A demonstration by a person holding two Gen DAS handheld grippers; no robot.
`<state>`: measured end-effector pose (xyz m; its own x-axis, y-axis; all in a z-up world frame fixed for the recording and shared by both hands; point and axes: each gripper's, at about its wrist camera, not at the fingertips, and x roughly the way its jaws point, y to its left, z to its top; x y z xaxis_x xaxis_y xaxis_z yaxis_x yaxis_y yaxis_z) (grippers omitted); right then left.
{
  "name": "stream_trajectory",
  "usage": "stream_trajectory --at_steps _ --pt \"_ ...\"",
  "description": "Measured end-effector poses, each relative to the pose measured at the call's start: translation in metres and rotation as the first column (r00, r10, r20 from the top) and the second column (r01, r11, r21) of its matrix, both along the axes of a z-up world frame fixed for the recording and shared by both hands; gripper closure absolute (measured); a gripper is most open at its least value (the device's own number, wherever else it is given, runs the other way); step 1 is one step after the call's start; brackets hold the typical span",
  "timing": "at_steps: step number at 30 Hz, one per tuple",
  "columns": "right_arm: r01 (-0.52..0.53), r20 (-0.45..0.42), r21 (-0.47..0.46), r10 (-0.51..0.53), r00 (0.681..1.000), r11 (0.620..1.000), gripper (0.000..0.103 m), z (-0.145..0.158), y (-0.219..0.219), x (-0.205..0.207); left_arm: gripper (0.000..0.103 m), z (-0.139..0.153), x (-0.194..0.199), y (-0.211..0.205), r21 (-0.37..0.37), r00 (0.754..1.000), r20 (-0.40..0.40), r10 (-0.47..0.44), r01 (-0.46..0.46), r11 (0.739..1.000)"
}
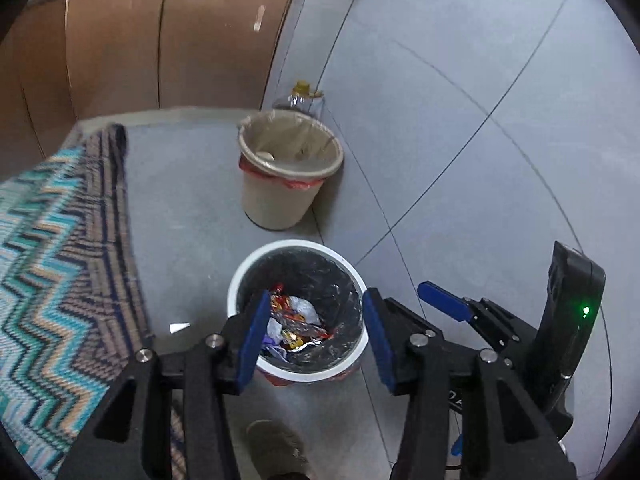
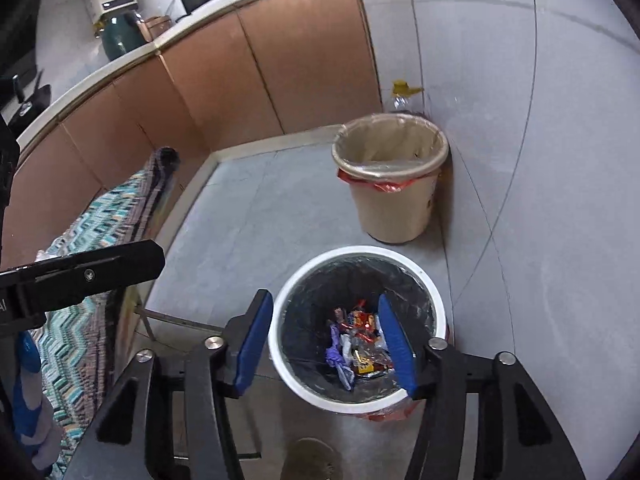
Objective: Collect trash
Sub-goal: 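Open both tools over the white bin to drop the items, then move both open tools back over the remaining trash on the table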
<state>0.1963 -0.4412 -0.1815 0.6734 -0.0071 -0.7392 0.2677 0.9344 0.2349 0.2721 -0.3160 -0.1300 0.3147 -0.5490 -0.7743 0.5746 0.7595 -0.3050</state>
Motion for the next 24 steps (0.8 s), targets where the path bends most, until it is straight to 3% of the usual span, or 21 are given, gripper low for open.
stream_trajectory --at_steps 11,17,20,24 --pt "-0.104 0.121 -0.105 0.116 0.986 0.989 0.046 0.077 0.068 -0.033 0.057 0.064 -0.045 0.087 -0.073 0.98 0.177 0.086 -0.074 0.995" --pt "-0.169 0.211 -0.132 0.194 0.958 0.977 0.046 0.125 0.111 -0.063 0.057 0.101 -0.081 0.142 -0.067 0.936 0.309 0.165 -0.152 0.986" --pt "-0.206 0.253 -0.165 0.243 0.937 0.965 0.046 0.147 0.135 -0.077 0.048 0.116 -0.097 0.173 -0.079 0.916 0.337 0.216 -0.201 0.976" --pt "-0.251 0.299 -0.189 0.299 0.906 0.949 0.045 0.172 0.162 -0.094 0.048 0.132 -0.119 0.212 -0.107 0.885 0.374 0.276 -0.255 0.961"
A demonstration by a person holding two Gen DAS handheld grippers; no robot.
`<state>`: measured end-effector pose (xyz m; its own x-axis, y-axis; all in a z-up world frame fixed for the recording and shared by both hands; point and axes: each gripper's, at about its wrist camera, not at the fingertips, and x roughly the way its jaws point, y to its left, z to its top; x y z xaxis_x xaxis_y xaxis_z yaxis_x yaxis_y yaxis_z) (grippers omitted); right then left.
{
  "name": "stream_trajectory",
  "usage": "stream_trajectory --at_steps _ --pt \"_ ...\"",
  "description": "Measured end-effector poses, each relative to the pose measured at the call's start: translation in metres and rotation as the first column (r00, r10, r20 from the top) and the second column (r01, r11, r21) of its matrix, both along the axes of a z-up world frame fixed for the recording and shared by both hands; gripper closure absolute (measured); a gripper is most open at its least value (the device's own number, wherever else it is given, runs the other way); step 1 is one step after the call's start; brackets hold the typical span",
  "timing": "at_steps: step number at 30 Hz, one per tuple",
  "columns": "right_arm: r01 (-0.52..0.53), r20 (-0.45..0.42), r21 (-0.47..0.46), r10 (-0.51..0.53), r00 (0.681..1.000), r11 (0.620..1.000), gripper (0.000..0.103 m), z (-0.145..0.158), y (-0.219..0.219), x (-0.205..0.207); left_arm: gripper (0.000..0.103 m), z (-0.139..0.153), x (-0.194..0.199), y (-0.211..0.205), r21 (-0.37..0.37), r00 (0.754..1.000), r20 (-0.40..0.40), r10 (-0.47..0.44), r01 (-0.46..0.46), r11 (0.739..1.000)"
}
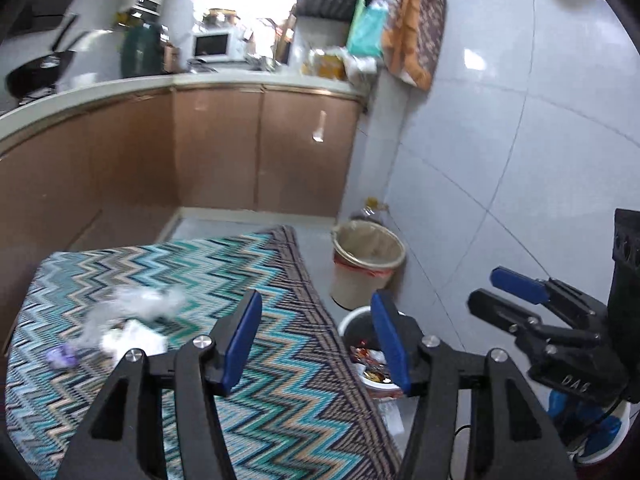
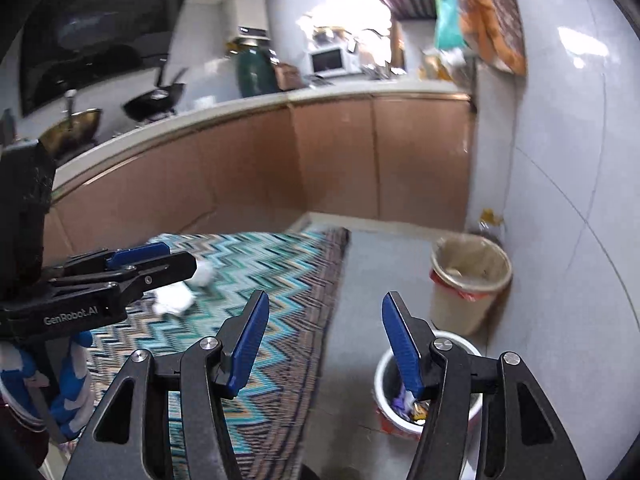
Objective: Collect trash
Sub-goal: 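Move both open tools back over the remaining trash on the table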
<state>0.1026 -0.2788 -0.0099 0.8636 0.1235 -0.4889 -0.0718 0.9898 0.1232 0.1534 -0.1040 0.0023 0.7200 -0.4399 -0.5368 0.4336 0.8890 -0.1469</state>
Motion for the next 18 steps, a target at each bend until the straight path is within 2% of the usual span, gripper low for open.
stream_trajectory --at_steps 3,8,18 --pt "-0.032 0.033 -0.006 0.032 0.999 0.999 0.044 0.015 0.019 -0.012 0.045 0.011 -0.016 0.034 -0.018 0.998 0.037 0.06 -0.059 0.998" --pt "-0.084 0.074 -0.03 0.086 0.994 0.996 0.042 0.032 0.045 -0.023 0.038 0.031 -0.044 0.088 -0.03 0.978 0.114 0.177 -0.175 0.984" --pt "-0.178 0.132 -0.057 0.184 0.974 0.982 0.041 0.052 0.09 -0.041 0.035 0.056 -0.092 0.183 -0.058 0.905 0.2 0.375 -0.371 0.927"
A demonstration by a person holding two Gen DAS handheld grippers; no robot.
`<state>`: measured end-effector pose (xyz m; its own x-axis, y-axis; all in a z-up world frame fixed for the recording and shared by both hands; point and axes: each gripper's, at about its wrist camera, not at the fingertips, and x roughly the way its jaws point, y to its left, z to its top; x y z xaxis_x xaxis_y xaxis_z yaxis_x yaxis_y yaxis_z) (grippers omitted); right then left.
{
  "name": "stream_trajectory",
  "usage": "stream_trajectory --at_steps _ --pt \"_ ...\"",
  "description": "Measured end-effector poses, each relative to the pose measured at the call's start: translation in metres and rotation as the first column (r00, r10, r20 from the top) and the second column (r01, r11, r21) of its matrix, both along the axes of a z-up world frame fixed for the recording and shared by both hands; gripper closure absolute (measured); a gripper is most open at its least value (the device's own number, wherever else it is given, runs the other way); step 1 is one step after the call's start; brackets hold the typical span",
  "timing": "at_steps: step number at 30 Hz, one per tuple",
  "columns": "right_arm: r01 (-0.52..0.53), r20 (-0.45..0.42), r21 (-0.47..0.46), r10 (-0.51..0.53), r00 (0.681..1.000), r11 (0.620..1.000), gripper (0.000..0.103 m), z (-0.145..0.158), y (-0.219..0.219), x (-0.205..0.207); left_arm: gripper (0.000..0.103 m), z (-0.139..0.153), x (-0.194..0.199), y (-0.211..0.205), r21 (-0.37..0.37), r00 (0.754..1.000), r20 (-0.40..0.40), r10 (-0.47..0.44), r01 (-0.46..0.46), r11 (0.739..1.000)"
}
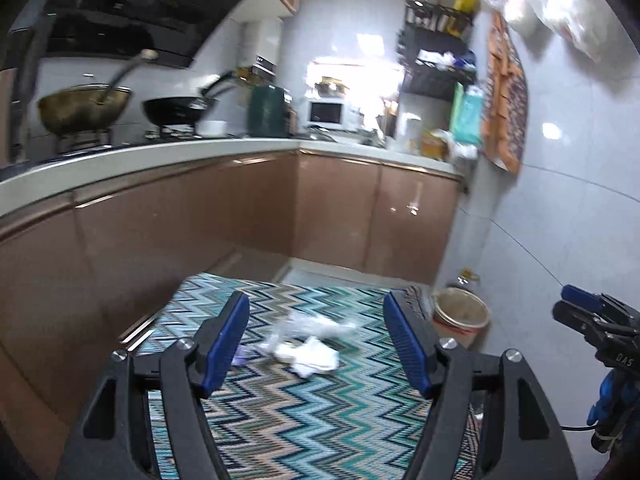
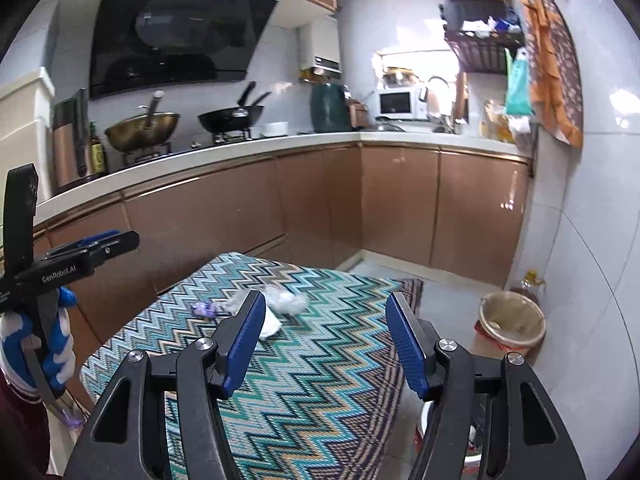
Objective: Collect trash
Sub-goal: 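Move both open tools back over the remaining trash on the table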
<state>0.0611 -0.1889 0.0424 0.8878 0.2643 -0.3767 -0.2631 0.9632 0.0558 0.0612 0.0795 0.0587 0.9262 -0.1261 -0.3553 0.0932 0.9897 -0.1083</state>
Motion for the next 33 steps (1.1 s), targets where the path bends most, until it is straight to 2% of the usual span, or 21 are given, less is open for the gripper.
stream_trajectory --at_steps 8,14,20,25,27,33 --pt "-0.051 0.018 0.008 0.051 0.999 0.999 0.041 0.006 0.017 -0.003 0.033 0.005 -0.021 0.053 -0.032 0.99 0.038 0.134 -0.132 0.991" --pt "-0.071 -0.014 0.015 0.071 0.997 0.997 0.041 -0.002 0.028 0.015 0.033 -0.011 -0.01 0.072 -0.01 0.985 -0.001 0.171 -0.171 0.985" --pt "-0.095 -0.081 0.021 0.096 0.992 0.995 0.041 -0.02 0.04 0.045 0.032 -0.048 0.019 0.084 0.038 0.984 -0.078 0.162 -0.159 0.986" --pt "-0.118 -0.158 0.023 0.12 0.98 0.993 0.041 -0.043 0.056 0.079 0.027 -0.082 0.051 0.092 0.086 0.98 -0.147 0.136 -0.124 0.989" --pt "-0.131 -0.197 0.029 0.134 0.971 0.991 0.041 -0.057 0.064 0.096 0.027 -0.101 0.071 0.093 0.114 0.976 -0.188 0.11 -0.09 0.989" --pt "-0.167 -0.314 0.043 0.172 0.934 0.985 0.041 -0.104 0.09 0.152 0.027 -0.152 0.128 0.1 0.129 0.951 -0.304 0.055 -0.016 0.992"
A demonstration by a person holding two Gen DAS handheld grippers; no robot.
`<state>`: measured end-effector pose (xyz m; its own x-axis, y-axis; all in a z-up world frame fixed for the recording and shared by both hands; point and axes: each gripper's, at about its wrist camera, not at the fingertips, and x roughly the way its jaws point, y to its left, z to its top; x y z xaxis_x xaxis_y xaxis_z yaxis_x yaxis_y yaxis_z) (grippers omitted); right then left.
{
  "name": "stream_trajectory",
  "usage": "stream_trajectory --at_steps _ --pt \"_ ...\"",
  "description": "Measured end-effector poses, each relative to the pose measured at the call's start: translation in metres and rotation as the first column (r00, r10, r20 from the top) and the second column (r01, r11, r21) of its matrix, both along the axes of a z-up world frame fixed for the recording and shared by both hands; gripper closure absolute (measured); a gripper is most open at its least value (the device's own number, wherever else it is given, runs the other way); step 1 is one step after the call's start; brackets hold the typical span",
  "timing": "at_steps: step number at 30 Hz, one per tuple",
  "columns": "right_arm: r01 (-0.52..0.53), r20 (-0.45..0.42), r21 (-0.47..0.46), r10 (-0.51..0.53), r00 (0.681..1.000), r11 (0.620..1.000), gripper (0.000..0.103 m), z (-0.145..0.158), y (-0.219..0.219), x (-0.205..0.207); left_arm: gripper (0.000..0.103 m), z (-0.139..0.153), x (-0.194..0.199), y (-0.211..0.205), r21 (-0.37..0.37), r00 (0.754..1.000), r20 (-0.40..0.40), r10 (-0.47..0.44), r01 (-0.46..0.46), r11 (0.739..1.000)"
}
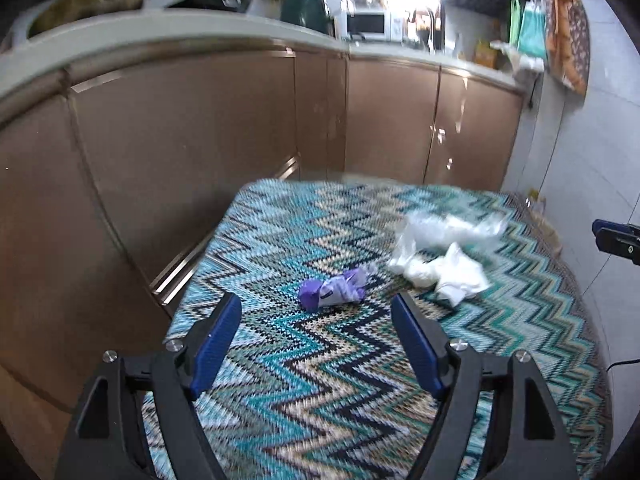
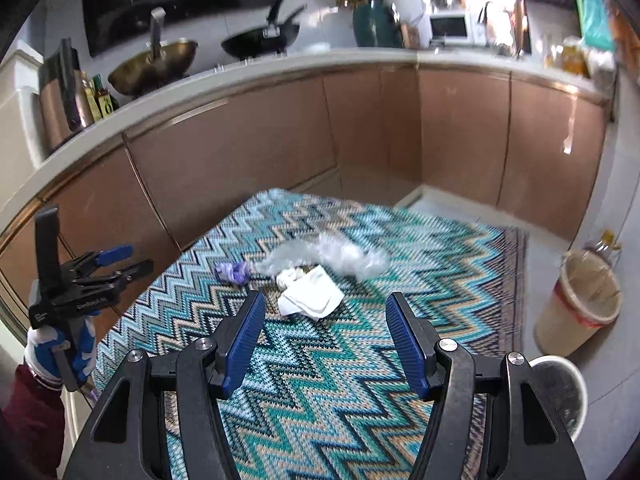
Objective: Collect trash
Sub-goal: 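Move both open tools back over the remaining trash on the table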
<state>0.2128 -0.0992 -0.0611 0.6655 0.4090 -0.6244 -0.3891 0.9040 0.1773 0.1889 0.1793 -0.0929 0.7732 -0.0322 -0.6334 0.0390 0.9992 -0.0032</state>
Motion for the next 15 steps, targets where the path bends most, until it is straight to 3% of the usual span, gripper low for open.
stream_trajectory --at_steps 7,15 --pt "-0.039 -0.125 0.01 0.04 0.991 0.999 0.041 -0.049 0.026 0.059 0.027 -0.034 0.053 -0.009 0.006 0.991 -0.06 -0.124 0.124 0.992" --pt "-0.04 -0.204 0.019 0.043 0.978 0.999 0.041 -0.088 0.041 0.102 0.027 -0.065 0.102 -0.012 0.029 0.972 -0.135 -0.192 0.197 0.98"
